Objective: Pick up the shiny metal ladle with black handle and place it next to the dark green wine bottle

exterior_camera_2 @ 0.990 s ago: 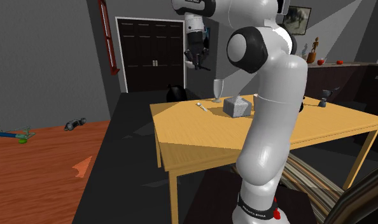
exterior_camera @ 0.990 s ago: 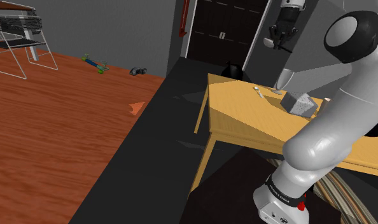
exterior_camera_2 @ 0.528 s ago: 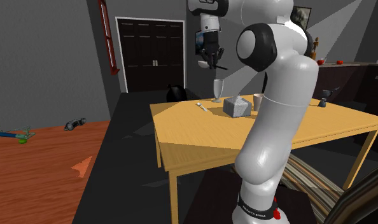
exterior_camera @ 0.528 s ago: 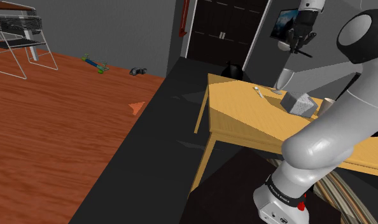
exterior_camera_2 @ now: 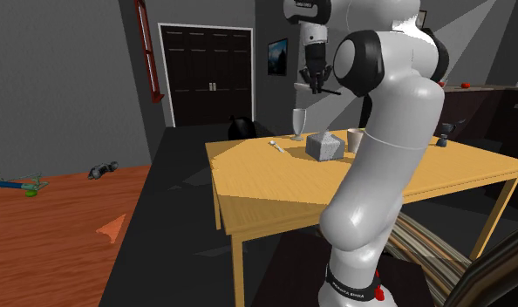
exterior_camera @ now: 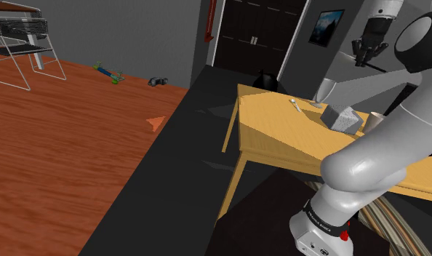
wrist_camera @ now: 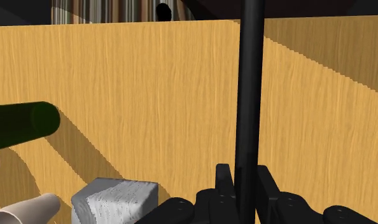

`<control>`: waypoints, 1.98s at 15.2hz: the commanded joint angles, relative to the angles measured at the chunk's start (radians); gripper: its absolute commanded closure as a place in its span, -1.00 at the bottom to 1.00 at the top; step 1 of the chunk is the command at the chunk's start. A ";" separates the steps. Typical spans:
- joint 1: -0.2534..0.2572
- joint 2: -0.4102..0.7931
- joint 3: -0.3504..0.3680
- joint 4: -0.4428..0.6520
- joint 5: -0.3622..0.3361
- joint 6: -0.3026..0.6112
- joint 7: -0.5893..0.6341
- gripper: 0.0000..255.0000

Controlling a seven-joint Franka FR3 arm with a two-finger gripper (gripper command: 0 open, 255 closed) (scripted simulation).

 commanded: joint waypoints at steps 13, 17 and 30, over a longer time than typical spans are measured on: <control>-0.196 0.170 -0.260 0.160 0.056 0.043 -0.445 1.00; -0.305 0.291 -0.332 0.271 0.144 0.038 -0.595 1.00; -0.499 0.447 -0.381 0.322 0.270 0.120 -0.780 1.00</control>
